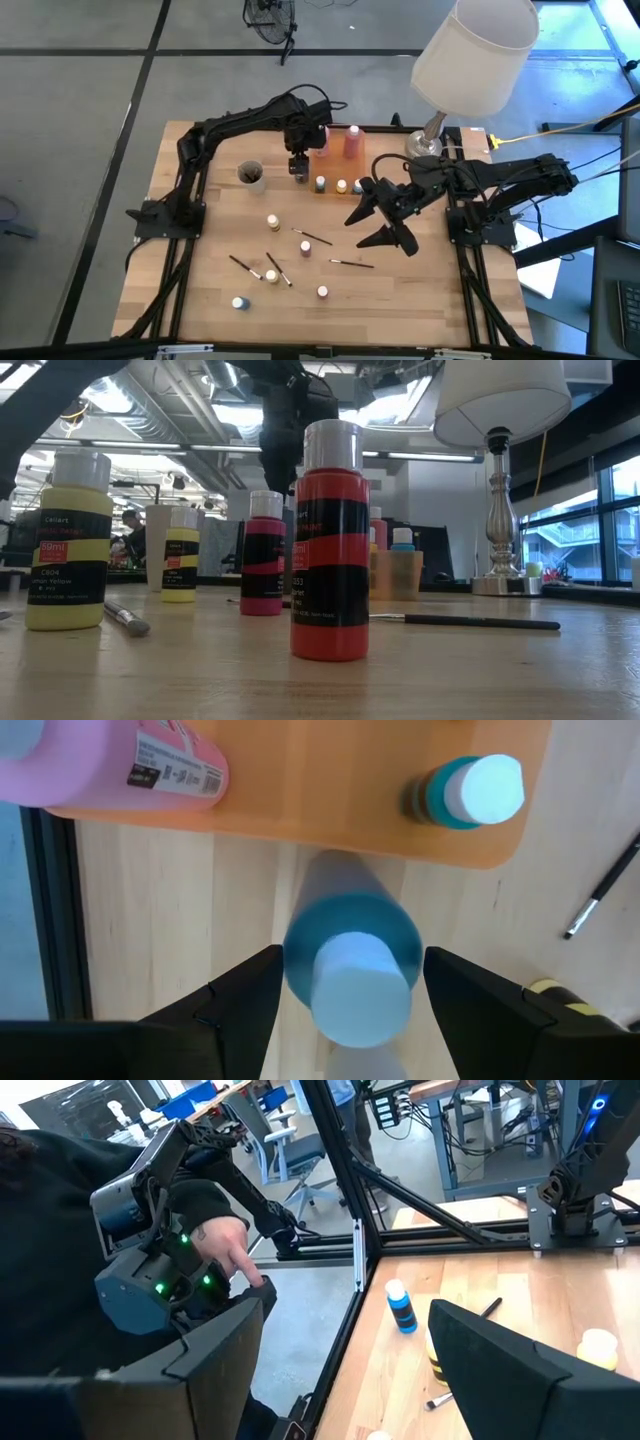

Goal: Pick & Place Paint Supplies
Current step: Put the large black paint bottle into the orange bin

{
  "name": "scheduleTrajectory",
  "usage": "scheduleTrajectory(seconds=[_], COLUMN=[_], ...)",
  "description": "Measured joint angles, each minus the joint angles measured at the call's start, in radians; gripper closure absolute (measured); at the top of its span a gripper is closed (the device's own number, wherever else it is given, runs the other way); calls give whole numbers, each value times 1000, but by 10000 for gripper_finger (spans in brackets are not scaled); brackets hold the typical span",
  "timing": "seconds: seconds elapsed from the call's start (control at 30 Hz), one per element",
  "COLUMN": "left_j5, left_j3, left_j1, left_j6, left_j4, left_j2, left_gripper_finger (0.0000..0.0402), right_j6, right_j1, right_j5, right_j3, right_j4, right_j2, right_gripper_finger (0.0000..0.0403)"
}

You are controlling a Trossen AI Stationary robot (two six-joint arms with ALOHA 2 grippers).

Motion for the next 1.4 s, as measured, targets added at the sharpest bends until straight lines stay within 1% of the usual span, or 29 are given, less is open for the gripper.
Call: scheduleTrajectory(seconds=[0.1, 0.2, 0.33, 0.53, 0.6, 0.9, 1.03, 1.4], left_j5=[-7, -8, -8, -6, -7, -13, -16, -74], left_j3=[0, 0, 0, 2, 3, 5, 4, 25], left_j1=[0, 0, 0, 0, 0, -3, -8, -43], left_j6=[-4, -5, -6, -27, -40, -47, -6, 29], left_j4=[1, 9, 12, 10, 2, -27, -39, -82], left_j2=[2, 1, 1, 4, 7, 36, 32, 11], left_gripper_finger=[165, 179, 211, 271, 284, 284, 284, 284], right_j6=[0, 3, 3, 4, 6, 14, 14, 13], right_j1=[5, 6, 6, 6, 6, 18, 26, 28], right_j5=[0, -2, -9, -15, -15, -17, -13, -6], right_j3=[0, 0, 0, 0, 0, 1, 1, 1], right_j4=[-1, -2, -4, -4, -4, -5, -5, 6], right_j2=[0, 0, 0, 0, 0, -8, -9, -9], right_gripper_finger=[112, 112, 112, 112, 112, 112, 112, 112])
